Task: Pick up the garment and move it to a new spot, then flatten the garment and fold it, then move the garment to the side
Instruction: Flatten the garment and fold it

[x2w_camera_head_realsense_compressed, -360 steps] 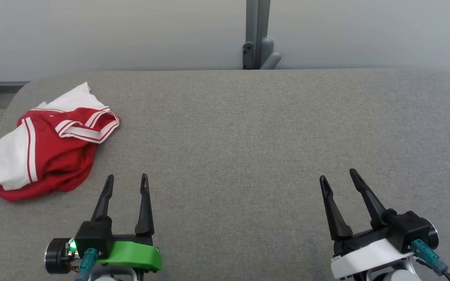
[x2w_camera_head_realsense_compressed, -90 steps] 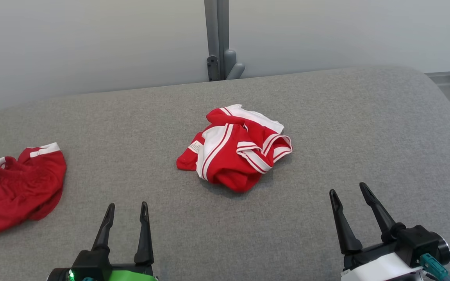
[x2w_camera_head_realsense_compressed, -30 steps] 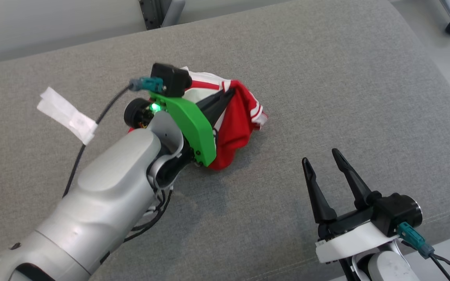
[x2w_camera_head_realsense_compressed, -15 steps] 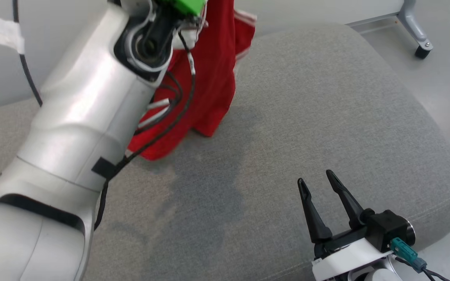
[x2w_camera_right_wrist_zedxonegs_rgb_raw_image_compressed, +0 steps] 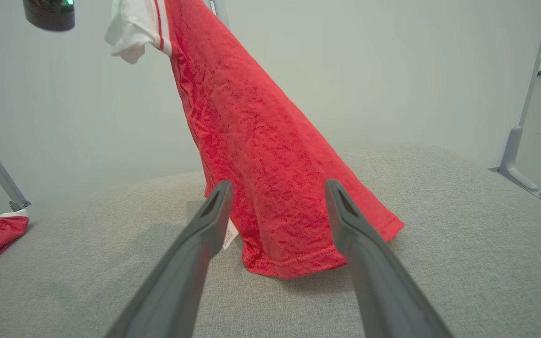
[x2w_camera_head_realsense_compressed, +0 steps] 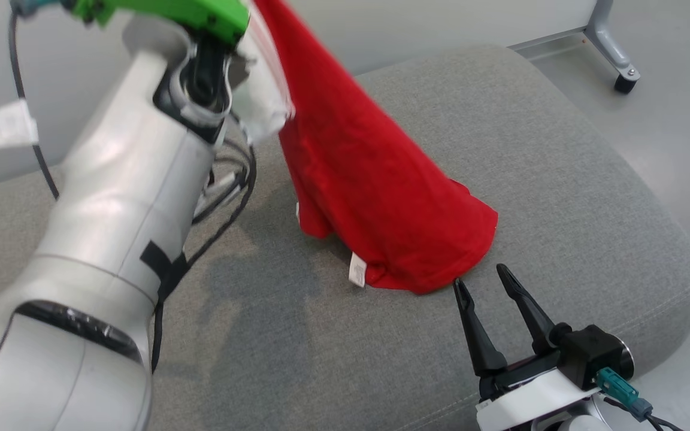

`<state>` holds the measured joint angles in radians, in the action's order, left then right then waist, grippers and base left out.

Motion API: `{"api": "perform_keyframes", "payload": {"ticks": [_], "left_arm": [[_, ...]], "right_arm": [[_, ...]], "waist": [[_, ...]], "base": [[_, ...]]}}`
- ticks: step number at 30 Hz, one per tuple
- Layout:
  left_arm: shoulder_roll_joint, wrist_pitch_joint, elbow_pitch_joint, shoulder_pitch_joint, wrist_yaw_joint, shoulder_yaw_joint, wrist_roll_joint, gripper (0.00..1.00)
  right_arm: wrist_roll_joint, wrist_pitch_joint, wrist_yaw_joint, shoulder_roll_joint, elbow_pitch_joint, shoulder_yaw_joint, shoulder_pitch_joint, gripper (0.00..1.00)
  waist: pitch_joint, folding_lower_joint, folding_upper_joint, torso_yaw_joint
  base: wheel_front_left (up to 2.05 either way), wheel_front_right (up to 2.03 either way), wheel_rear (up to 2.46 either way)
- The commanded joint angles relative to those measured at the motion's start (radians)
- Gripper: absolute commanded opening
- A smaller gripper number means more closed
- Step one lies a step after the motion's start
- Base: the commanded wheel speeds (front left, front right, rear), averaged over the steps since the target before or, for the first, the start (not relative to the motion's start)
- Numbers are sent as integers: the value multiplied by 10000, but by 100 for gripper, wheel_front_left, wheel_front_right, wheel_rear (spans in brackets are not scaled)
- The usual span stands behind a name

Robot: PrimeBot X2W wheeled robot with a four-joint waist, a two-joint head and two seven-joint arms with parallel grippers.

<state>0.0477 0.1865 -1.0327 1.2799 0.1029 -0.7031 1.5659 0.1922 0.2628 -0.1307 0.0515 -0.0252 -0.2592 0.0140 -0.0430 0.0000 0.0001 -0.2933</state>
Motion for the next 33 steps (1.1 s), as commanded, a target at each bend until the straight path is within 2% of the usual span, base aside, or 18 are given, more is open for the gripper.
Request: {"api": "perform_keyframes", "payload": {"ticks": [1, 6, 10, 12, 15, 16, 17, 18, 19, 23, 28, 30, 33], "left_arm": [[48, 117, -394, -503, 106, -27, 44, 0], [605, 534, -1428, -1570, -67, 46, -103, 0], [1321, 784, -1873, -2077, -580, 58, -689, 0], [2089, 805, -1914, -1993, -768, 724, -1355, 0], [2530, 789, -1492, -2193, -719, 1639, -2440, 0], [2569, 788, -1251, -2401, -729, 1988, -2791, 3], [2499, 777, -1047, -2696, -770, 2305, -3129, 29], [2417, 767, -861, -2958, -779, 2566, -3444, 76], [2414, 770, -633, -3075, -808, 2780, -3843, 100], [2397, 770, 409, -3872, -781, 3460, -5501, 100], [2285, 772, 1984, -5176, -447, 4379, -7580, 100], [2192, 772, 2399, -5683, -253, 4769, -8129, 100], [2000, 773, 2830, -6271, -234, 5465, -8573, 100]], "right_arm": [[103, 33, -1, -3, 36, 6, 9, 100], [181, 33, -1, -8, 98, -15, -147, 100], [189, 33, -1, -8, 141, 29, -239, 100], [167, 33, -1, -9, 128, 28, -371, 100], [183, 33, -1, -9, 32, 29, -494, 100], [214, 33, -1, -9, -16, 22, -535, 100], [250, 33, -1, -6, -64, 1, -577, 100], [309, 32, -1, -5, -135, -32, -623, 100], [374, 33, -1, -6, -212, -53, -663, 100], [691, 33, -1, -5, -568, -130, -888, 100], [995, 32, -1, -7, -862, -17, -1027, 100], [1182, 33, -1, -4, -1004, 44, -1039, 100], [1386, 33, -1, -6, -1277, 81, -1065, 100]], "waist": [[-135, 0, -1, 59], [-422, 0, -1, 71], [-682, 0, -1, 141], [-876, 0, -1, 270], [-1025, 0, -1, 373], [-1051, 0, -1, 404], [-1061, 0, -1, 438], [-1064, 0, -1, 479], [-1067, 0, -1, 521], [-1043, 0, -1, 695], [-940, 0, -1, 1042], [-880, 0, -1, 1212], [-795, 0, -1, 1502]], "base": [[0, 0, 0], [0, 0, 0], [0, 0, 0], [0, 0, 0], [0, 0, 0], [0, 0, 0], [0, 0, 0], [0, 0, 0], [0, 0, 0], [0, 0, 0], [0, 0, 0], [0, 0, 0], [0, 0, 0]]}}
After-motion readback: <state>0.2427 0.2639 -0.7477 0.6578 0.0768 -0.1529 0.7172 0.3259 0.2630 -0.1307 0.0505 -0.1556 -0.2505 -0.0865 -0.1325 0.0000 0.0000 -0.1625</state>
